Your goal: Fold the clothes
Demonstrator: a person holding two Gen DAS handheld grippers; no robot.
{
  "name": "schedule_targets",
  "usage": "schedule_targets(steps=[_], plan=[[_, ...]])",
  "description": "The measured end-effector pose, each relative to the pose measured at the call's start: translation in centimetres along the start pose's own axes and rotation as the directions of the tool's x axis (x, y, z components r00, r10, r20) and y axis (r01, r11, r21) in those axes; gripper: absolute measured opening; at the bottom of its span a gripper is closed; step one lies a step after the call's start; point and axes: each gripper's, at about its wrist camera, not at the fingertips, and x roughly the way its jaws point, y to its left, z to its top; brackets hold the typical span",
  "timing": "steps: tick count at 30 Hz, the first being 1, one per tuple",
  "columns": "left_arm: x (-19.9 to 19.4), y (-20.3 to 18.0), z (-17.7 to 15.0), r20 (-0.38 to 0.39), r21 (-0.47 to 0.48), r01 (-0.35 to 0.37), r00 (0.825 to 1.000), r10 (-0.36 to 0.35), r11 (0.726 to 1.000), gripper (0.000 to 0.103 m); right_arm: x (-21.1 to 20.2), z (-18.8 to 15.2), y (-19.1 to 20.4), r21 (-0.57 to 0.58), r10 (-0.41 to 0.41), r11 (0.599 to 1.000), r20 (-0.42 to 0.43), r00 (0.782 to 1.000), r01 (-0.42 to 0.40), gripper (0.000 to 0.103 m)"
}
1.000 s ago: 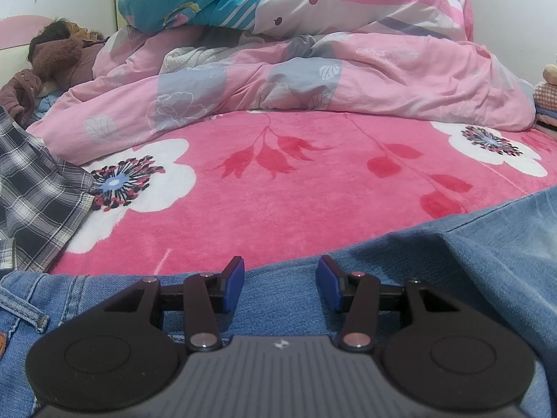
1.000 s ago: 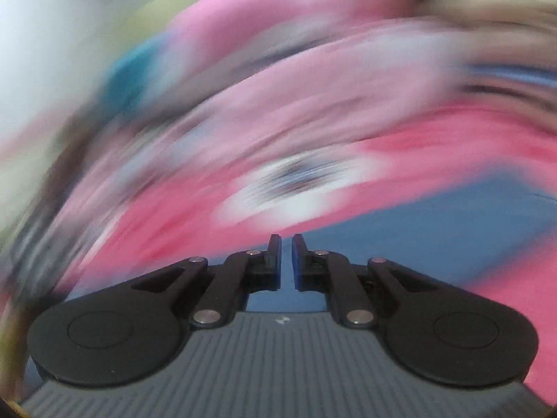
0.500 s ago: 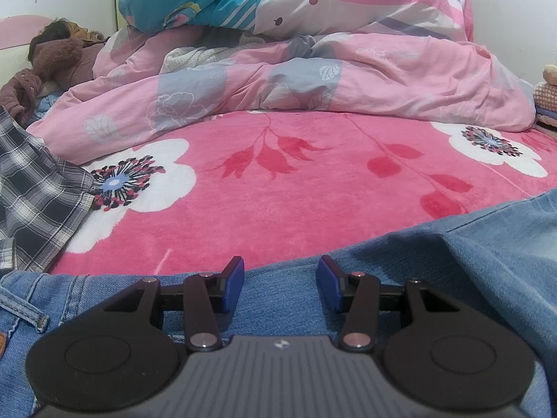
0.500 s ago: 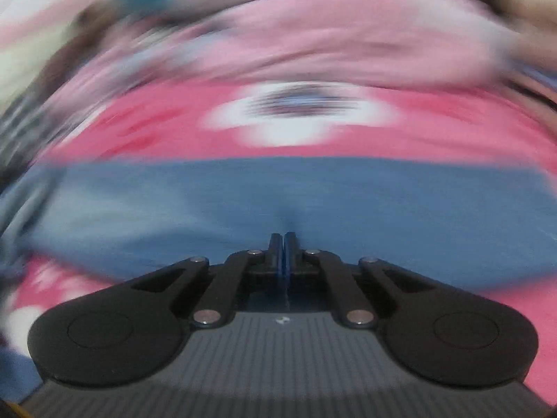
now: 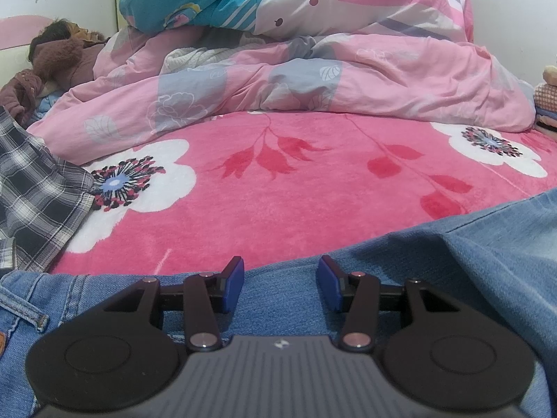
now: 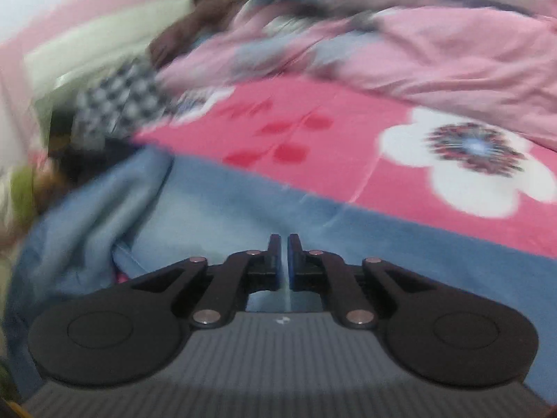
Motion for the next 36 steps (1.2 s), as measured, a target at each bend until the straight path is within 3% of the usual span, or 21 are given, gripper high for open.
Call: schedule_targets(steps=[2, 4, 6, 7, 10, 13, 14, 18, 20, 23, 24, 25, 26, 28, 29, 30, 32, 36], plan=[[0.0, 0.0, 0.0, 0.0, 0.002, -0.001, 1.0, 0.001, 1.0, 0.049, -1.4, -1.0, -4.4, 0.102, -0.073, 0.992, 0.01, 0.997, 0.071, 0.0], [0.0, 0.0, 0.0, -0.001, -0.001, 0.0, 1.0, 0.0, 1.0, 0.049, -3.8, -2.4, -10.1, 0.244, -0.163, 0.958, 0.036, 0.986, 0.15, 0.0], [0.0, 0.1, 0.0, -0.001, -0.003, 0.001, 1.0, -0.001, 1.0, 0.049, -7.4, -4.3, -15.9, 0.389, -0.301, 0.885, 0.059, 0.952, 0.256, 0.0], [0.0, 0.1, 0.0, -0.001, -0.003, 0.001, 1.0, -0.001, 1.0, 0.049, -9.3, -5.6, -18.4, 0.457, -0.377, 0.834, 0.062, 0.924, 0.309, 0.0], [0.0, 0.1, 0.0, -0.002, -0.003, 0.002, 1.0, -0.002, 1.0, 0.05, -14.6, -9.4, -23.8, 0.577, -0.597, 0.664, 0.027, 0.802, 0.475, 0.0], [0.0, 0.2, 0.0, -0.002, -0.006, 0.003, 1.0, -0.003, 1.0, 0.05, -18.3, -11.6, -25.0, 0.648, -0.766, 0.462, -0.053, 0.641, 0.605, 0.003], [0.1, 0.2, 0.0, -0.002, -0.006, 0.003, 1.0, -0.003, 1.0, 0.05, -19.3, -12.2, -25.0, 0.668, -0.798, 0.409, -0.069, 0.599, 0.622, 0.005], [0.0, 0.2, 0.0, -0.001, -0.006, 0.003, 1.0, -0.003, 1.0, 0.05, -21.4, -13.6, -21.7, 0.747, -0.788, 0.425, 0.028, 0.615, 0.511, 0.005], [0.0, 0.2, 0.0, -0.001, -0.007, 0.003, 1.0, -0.004, 1.0, 0.05, -21.3, -13.3, -18.9, 0.756, -0.73, 0.505, 0.117, 0.673, 0.416, 0.006], [0.0, 0.2, 0.0, -0.001, -0.009, 0.004, 1.0, -0.004, 1.0, 0.05, -20.1, -13.4, -15.4, 0.722, -0.61, 0.612, 0.171, 0.774, 0.323, 0.011], [0.0, 0.2, -0.1, 0.0, -0.009, 0.004, 1.0, -0.004, 1.0, 0.05, -19.7, -13.7, -14.5, 0.71, -0.589, 0.626, 0.161, 0.792, 0.322, 0.016], [0.0, 0.2, -0.1, 0.0, -0.009, 0.004, 1.0, -0.004, 1.0, 0.05, -19.5, -14.1, -13.9, 0.705, -0.606, 0.608, 0.118, 0.786, 0.364, 0.017], [-0.1, 0.2, 0.0, 0.0, -0.008, 0.003, 1.0, -0.003, 1.0, 0.05, -19.5, -14.7, -13.5, 0.71, -0.628, 0.579, 0.074, 0.775, 0.401, 0.017], [-0.1, 0.2, 0.0, 0.001, -0.008, 0.003, 1.0, -0.003, 1.0, 0.05, -21.3, -16.7, -13.3, 0.773, -0.691, 0.453, -0.011, 0.723, 0.445, 0.017], [-0.1, 0.2, 0.0, 0.0, -0.009, 0.003, 1.0, -0.003, 1.0, 0.05, -22.8, -17.7, -12.6, 0.807, -0.718, 0.396, -0.026, 0.696, 0.438, 0.018], [-0.1, 0.1, 0.0, 0.0, -0.008, 0.003, 1.0, -0.003, 1.0, 0.05, -24.2, -18.5, -11.7, 0.826, -0.739, 0.364, -0.025, 0.673, 0.43, 0.019], [-0.1, 0.1, 0.0, 0.001, -0.008, 0.003, 1.0, -0.003, 1.0, 0.05, -27.7, -18.7, -9.1, 0.826, -0.788, 0.341, -0.009, 0.616, 0.449, 0.019], [0.0, 0.2, 0.0, 0.0, -0.008, 0.002, 1.0, -0.002, 1.0, 0.051, -35.0, -16.5, -1.7, 0.765, -0.88, 0.349, 0.068, 0.47, 0.542, 0.019]])
